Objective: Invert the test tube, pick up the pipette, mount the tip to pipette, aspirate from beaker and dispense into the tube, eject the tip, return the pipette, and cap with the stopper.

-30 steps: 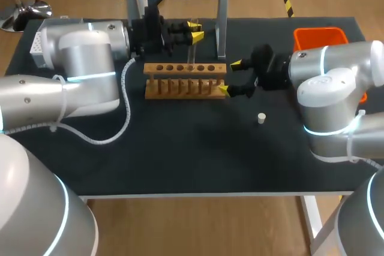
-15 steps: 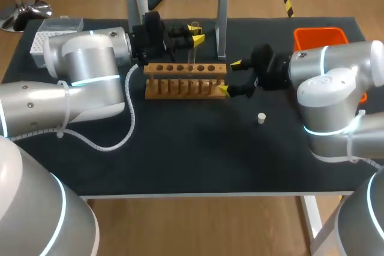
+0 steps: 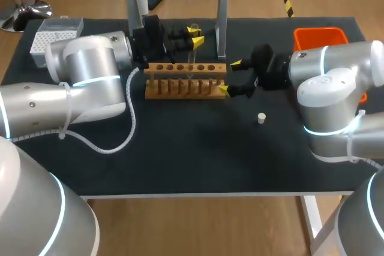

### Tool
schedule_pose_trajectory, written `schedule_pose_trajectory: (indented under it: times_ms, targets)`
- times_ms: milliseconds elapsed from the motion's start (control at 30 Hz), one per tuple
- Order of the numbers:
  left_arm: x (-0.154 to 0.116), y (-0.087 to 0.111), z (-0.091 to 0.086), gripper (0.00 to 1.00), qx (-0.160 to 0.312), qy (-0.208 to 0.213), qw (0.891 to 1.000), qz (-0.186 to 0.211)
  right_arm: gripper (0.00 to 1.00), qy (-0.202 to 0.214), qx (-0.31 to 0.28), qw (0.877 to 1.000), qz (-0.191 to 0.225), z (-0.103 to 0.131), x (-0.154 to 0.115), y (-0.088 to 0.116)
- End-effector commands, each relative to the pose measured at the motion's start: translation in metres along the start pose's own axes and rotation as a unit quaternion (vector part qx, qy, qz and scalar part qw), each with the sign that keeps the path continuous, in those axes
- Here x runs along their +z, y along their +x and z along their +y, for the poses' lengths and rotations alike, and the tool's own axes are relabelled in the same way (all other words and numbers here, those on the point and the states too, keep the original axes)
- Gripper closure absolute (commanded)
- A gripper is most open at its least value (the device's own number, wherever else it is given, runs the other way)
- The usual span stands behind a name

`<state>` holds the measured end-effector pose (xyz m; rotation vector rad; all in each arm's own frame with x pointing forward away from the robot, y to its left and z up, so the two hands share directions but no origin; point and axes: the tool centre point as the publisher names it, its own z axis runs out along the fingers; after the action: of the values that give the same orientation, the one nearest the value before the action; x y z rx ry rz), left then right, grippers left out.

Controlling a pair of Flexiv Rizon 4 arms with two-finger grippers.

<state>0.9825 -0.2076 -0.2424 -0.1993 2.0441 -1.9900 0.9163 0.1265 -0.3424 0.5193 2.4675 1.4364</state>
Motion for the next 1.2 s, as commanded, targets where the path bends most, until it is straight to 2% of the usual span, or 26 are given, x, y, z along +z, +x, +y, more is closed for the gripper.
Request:
schedule_pose_trajectory:
  times_ms: [33, 700, 1200]
  targets:
    - [0.002, 0.0, 0.003, 1.0, 0.001, 0.004, 1.0, -0.002, 0.0, -0.001, 0.0, 1.0, 0.0, -0.001, 0.0, 0.0]
    - [-0.004, -0.002, 0.014, 1.0, -0.007, 0.033, 0.999, -0.021, 0.0, -0.001, 0.0, 1.0, 0.0, -0.001, 0.0, 0.0]
    - [-0.004, -0.003, 0.018, 1.0, -0.006, 0.034, 0.999, -0.018, 0.0, -0.001, 0.0, 1.0, 0.0, -0.001, 0.0, 0.0]
